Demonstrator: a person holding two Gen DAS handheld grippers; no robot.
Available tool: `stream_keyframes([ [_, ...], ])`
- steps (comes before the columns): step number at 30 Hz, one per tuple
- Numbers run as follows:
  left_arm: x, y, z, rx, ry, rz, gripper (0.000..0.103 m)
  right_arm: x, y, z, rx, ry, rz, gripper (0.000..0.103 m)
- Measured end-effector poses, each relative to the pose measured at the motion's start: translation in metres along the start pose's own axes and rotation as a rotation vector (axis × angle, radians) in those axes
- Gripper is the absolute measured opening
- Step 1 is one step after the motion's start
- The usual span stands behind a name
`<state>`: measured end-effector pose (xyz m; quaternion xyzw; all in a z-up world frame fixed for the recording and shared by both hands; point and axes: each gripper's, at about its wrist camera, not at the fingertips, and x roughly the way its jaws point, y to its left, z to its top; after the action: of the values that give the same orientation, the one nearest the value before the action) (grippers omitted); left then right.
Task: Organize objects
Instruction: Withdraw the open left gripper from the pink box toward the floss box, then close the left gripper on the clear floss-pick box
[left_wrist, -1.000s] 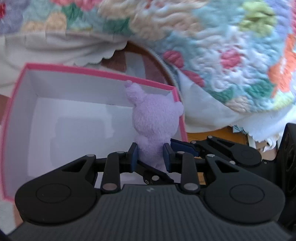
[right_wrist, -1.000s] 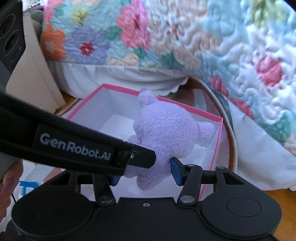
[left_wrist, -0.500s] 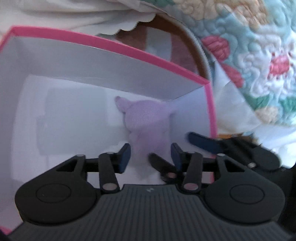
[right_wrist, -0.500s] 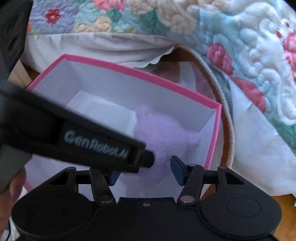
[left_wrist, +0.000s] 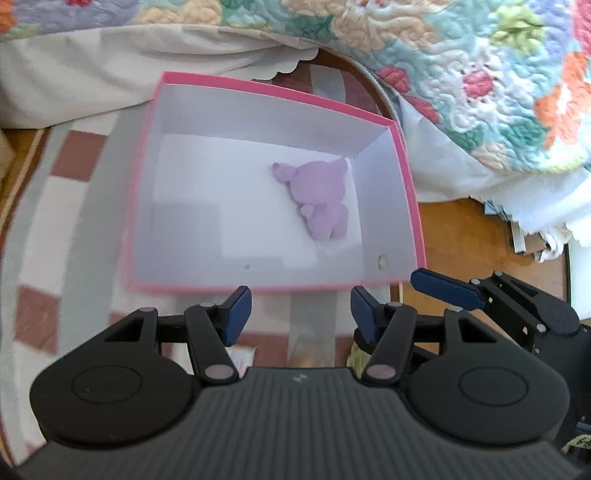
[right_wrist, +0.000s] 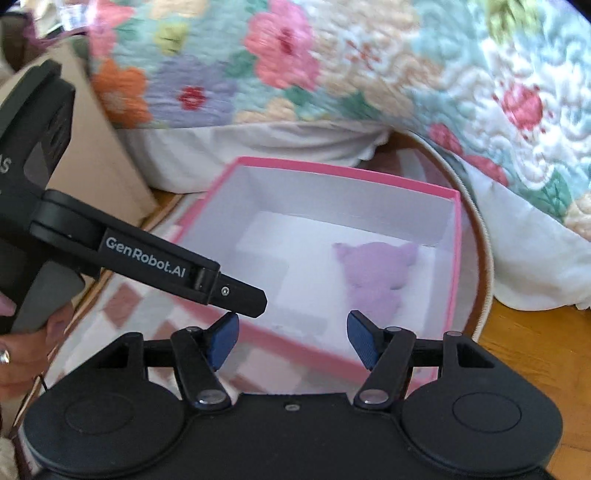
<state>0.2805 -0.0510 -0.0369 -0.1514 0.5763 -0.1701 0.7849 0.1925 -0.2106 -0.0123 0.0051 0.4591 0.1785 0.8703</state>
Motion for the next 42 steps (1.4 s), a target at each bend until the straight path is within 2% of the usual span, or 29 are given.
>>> stream_keyframes([
  [8,-0.088,0.014,-0.037,0.013,-0.004,0.08,0.058,-0.051,0.053,0.001,-0.054,0.014,0.043,0.07],
  [13,-0.117,0.016,-0.062,-0.014,-0.024,0.1,0.06,-0.077,0.08,-0.005,-0.121,0.03,0.088,0.07],
  [15,-0.121,0.018,-0.074,-0.035,-0.03,0.081,0.061,-0.084,0.087,-0.011,-0.151,0.034,0.12,0.071],
  [22,-0.102,0.019,-0.116,-0.08,0.003,0.054,0.061,-0.09,0.104,-0.049,-0.228,0.062,0.172,0.072],
  [27,-0.078,0.017,-0.139,-0.051,0.034,0.08,0.064,-0.084,0.112,-0.078,-0.261,0.058,0.2,0.086],
  [28,-0.073,0.02,-0.143,-0.055,0.04,0.081,0.065,-0.08,0.114,-0.085,-0.265,0.056,0.199,0.089],
  [34,-0.037,0.041,-0.158,-0.069,0.072,0.069,0.065,-0.038,0.118,-0.118,-0.267,0.079,0.19,0.089],
  [39,-0.014,0.061,-0.167,-0.084,0.049,0.021,0.065,-0.001,0.118,-0.137,-0.255,0.103,0.161,0.088],
  [42,0.0,0.076,-0.173,-0.138,0.038,-0.001,0.065,0.019,0.119,-0.145,-0.253,0.121,0.133,0.087],
])
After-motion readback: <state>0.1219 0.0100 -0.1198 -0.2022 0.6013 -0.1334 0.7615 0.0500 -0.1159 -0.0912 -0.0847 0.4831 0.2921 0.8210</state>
